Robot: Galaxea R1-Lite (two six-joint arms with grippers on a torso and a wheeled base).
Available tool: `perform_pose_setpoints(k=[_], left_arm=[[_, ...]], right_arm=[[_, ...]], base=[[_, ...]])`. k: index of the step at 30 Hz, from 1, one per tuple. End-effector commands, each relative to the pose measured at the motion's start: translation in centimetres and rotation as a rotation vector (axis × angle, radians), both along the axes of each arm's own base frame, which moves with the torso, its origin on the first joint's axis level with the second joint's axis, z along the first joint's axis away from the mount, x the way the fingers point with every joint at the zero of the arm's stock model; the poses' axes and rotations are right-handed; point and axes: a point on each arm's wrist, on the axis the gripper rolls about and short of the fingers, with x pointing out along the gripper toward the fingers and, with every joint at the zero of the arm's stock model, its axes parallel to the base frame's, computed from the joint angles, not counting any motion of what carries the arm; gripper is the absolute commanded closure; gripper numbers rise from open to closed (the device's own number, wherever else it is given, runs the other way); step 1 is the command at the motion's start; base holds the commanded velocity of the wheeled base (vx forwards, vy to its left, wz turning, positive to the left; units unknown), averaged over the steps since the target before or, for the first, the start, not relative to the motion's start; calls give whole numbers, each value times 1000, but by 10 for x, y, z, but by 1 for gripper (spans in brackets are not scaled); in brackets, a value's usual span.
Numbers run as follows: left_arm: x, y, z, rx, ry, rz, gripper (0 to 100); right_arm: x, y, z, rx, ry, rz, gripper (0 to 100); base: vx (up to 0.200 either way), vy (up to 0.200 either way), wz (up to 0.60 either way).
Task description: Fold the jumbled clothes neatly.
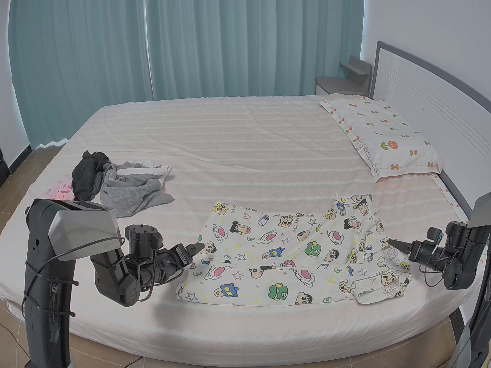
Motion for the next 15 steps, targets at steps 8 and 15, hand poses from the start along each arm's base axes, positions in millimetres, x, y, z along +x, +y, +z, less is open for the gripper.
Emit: perform_pose_setpoints(k=[8,15], left_arm=[[2,-2,4,12,-44,40,0],[3,-2,5,12,-50,45,0]], right_arm=[[-8,6,-4,43,37,-19,0],[-9,7,-3,44,40,-17,0]], base=[[75,0,0],[171,0,0]])
